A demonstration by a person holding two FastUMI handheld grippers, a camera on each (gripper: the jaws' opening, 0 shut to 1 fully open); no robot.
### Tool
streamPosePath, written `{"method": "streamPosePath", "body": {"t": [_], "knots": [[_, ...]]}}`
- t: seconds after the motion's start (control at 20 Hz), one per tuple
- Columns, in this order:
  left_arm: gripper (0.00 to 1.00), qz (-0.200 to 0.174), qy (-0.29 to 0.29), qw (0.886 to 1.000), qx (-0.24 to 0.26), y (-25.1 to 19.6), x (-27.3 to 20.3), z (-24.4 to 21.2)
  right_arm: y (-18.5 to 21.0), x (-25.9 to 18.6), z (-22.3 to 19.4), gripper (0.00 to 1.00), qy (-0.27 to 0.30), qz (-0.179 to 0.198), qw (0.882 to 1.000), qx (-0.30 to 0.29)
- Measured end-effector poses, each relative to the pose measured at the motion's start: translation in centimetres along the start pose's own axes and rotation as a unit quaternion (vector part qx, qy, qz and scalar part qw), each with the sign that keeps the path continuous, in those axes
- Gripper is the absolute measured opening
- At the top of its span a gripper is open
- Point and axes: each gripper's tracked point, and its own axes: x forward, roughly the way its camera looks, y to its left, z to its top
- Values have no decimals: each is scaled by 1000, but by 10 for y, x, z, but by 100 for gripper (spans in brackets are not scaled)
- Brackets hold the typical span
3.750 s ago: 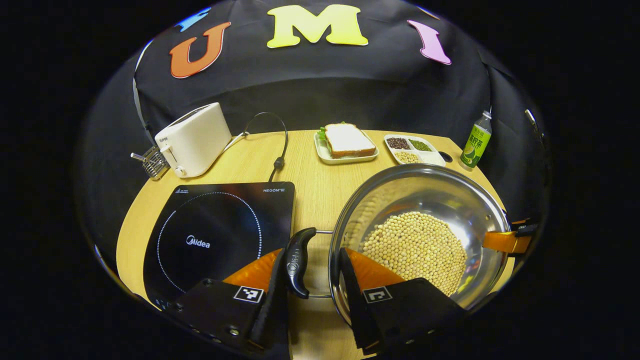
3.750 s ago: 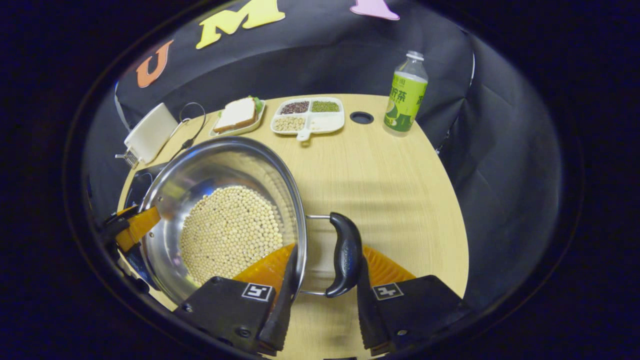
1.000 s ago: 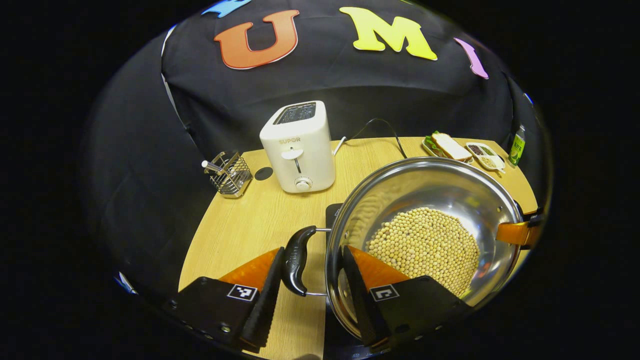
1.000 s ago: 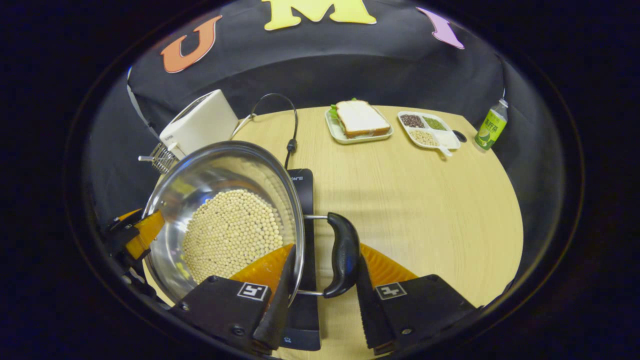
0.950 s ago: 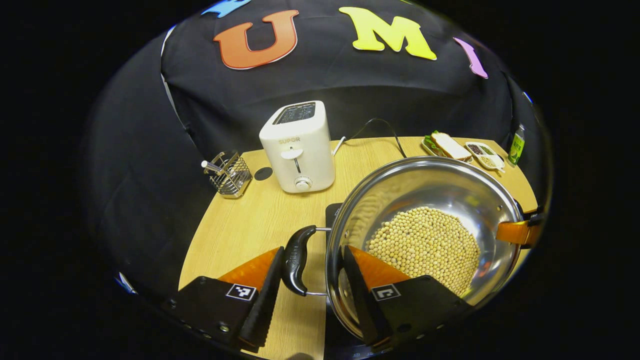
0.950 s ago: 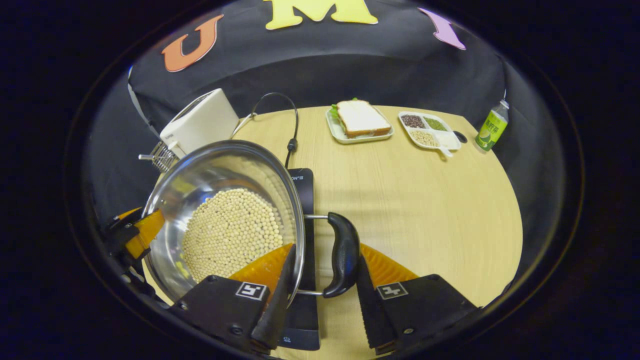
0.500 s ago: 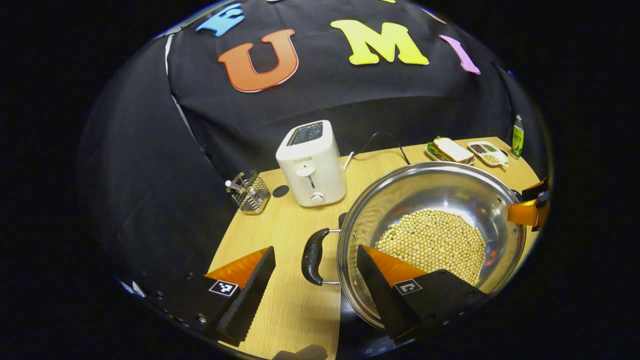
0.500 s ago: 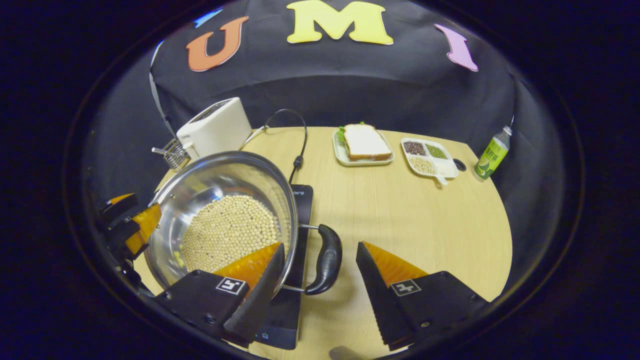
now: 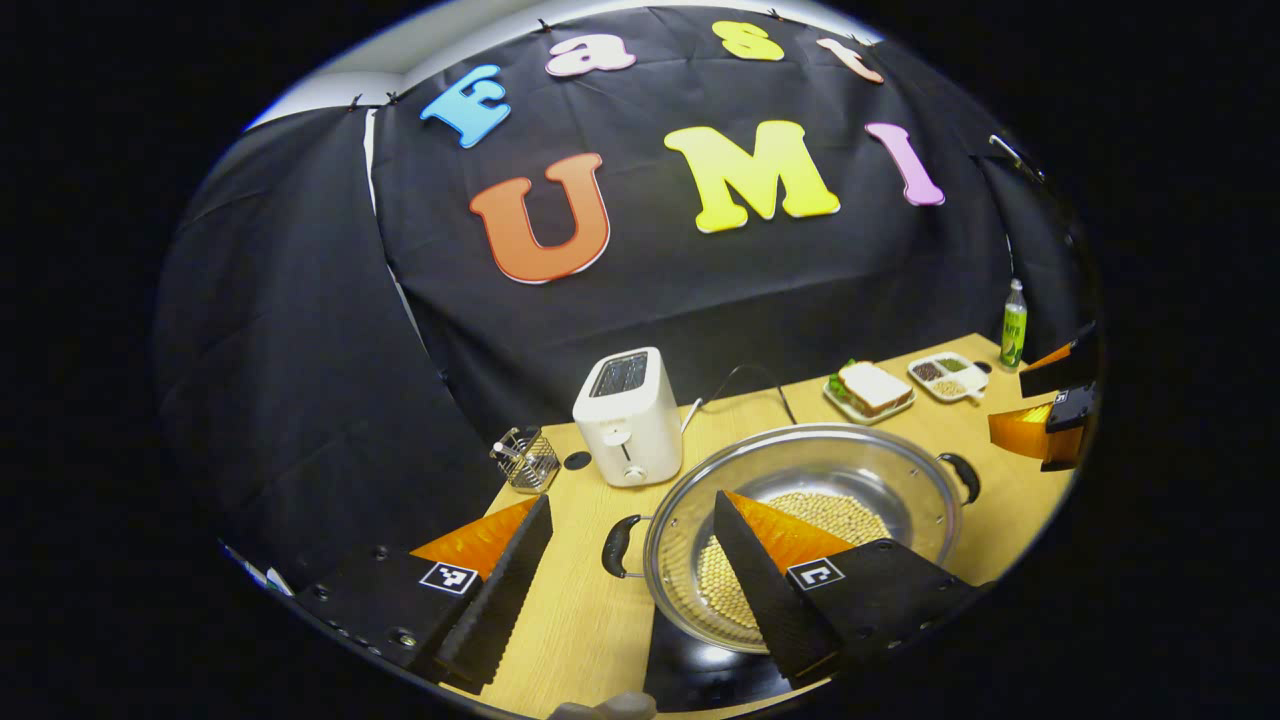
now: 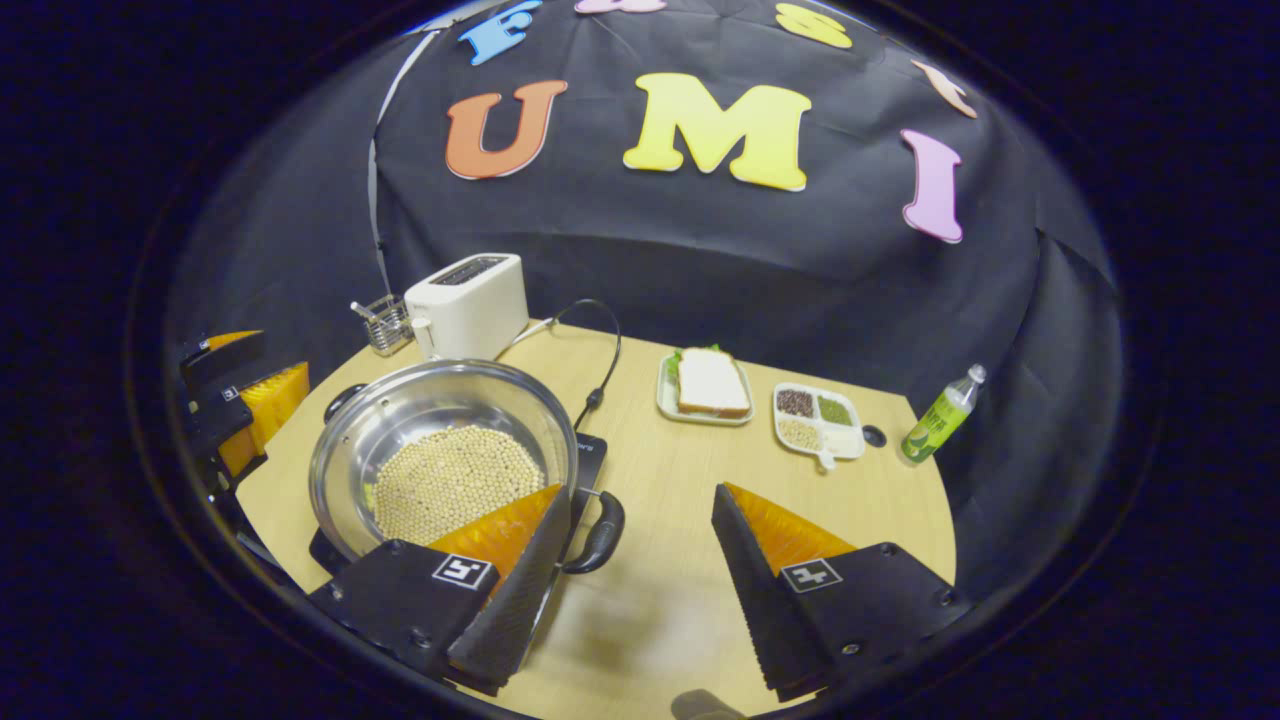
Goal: First push the handle of the pot to place it horizontally, then grasp the pot with both hands and set it on the induction cooktop.
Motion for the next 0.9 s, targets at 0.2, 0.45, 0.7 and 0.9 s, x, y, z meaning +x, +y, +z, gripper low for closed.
{"method": "streamPosePath", "body": {"t": [0.2,0.45,0.7,0.9], "knots": [[96,-1,-45,998,-40,-16,-50,47,-31,-57,31,90,-57,-4,998,-2],[96,-12,-102,994,-47,-48,-110,105,-80,-134,60,100,-119,-27,992,6],[96,-35,-145,988,-49,-85,-155,148,-136,-197,84,100,-170,-40,984,30],[96,-52,-167,982,-66,-113,-179,169,-178,-240,100,100,-208,-64,975,44]]}}
